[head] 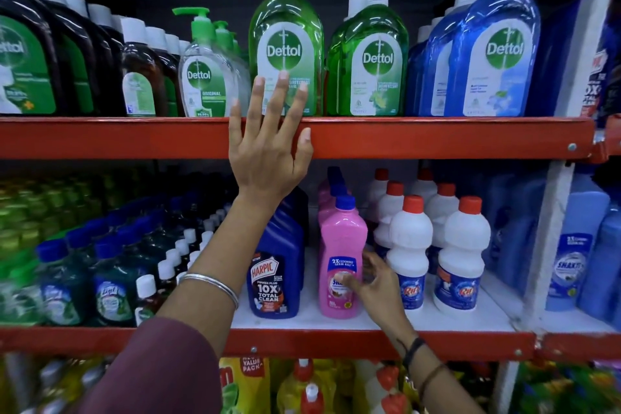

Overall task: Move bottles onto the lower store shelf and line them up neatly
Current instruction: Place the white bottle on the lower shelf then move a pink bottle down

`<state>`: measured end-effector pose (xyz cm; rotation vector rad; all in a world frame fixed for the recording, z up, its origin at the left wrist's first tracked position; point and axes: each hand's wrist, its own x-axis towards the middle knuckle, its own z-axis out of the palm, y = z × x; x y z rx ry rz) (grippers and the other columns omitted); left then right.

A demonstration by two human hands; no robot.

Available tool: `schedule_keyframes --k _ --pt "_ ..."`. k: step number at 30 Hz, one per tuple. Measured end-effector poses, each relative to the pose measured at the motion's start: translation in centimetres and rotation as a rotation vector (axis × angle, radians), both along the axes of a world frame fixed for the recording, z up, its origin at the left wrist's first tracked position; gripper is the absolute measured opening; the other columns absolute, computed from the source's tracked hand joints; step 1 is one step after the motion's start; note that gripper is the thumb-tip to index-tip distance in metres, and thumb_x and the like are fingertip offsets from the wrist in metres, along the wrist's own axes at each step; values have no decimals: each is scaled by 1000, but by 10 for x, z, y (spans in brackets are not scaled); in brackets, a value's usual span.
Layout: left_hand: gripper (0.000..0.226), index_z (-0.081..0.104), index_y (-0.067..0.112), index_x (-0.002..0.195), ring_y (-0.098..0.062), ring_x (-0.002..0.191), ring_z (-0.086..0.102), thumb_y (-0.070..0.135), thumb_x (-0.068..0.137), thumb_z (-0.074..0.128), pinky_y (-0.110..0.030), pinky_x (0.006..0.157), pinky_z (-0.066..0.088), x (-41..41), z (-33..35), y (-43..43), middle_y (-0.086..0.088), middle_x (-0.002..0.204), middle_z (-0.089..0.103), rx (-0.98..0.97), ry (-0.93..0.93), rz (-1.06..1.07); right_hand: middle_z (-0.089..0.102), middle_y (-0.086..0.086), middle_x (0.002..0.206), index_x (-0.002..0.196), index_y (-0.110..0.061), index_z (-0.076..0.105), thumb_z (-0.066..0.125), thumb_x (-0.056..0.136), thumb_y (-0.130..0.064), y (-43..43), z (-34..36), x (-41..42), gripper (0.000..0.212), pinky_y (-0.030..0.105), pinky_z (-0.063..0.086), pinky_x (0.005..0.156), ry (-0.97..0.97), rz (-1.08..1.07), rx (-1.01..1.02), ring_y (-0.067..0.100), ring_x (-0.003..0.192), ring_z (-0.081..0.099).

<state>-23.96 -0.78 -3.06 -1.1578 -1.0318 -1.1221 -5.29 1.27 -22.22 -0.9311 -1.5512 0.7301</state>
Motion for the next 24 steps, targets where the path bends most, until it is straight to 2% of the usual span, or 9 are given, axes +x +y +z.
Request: schedule_keyframes --k 7,11,13,16,18,21,24 --pt "50 45 26 142 -27 140 38 41 99 26 -49 114 26 0 -1 0 -2 149 46 4 -2 0 67 -6 100 114 -20 57 79 71 -20 2 2 -1 48 11 53 65 -34 15 -21 -3 83 67" --pt "49 44 26 143 -27 140 37 40 99 28 -49 114 25 1 -2 0 -2 149 45 -13 -2 3 67 -9 101 111 -27 54 78 73 -22 -1 1 -1 45 11 53 65 -32 26 -20 -5 85 66" --pt "49 43 26 144 -27 141 37 39 99 29 -49 114 25 1 -3 -1 -2 150 45 -25 -5 0 68 -2 107 116 -24 54 77 74 -23 -2 -1 -1 47 16 55 71 -29 29 -8 2 91 67" --pt "48 41 26 145 -27 142 35 39 99 30 -49 115 23 2 -3 -3 -3 151 43 -55 -7 -13 67 7 116 123 -17 54 75 77 -22 -6 -3 0 51 34 58 84 -34 47 9 14 100 67" --pt "48 40 26 146 -26 143 32 38 100 30 -49 116 21 3 -3 -6 -3 152 40 -88 -18 -29 64 8 120 127 -15 52 72 80 -24 -11 -2 1 52 40 56 89 -67 48 31 16 105 64" --pt "47 39 23 146 -25 145 28 34 101 31 -48 118 16 11 -12 -13 -3 154 38 -141 -46 -117 53 0 127 136 -15 43 67 84 -26 -23 -1 7 58 34 50 97 -118 -18 57 13 117 53" --pt "46 41 17 144 -24 146 25 27 100 34 -45 120 13 35 -38 -22 -6 153 38 -182 -22 -349 51 -8 130 135 -23 42 62 86 -31 -39 3 26 54 20 44 99 -20 -39 100 3 121 49"
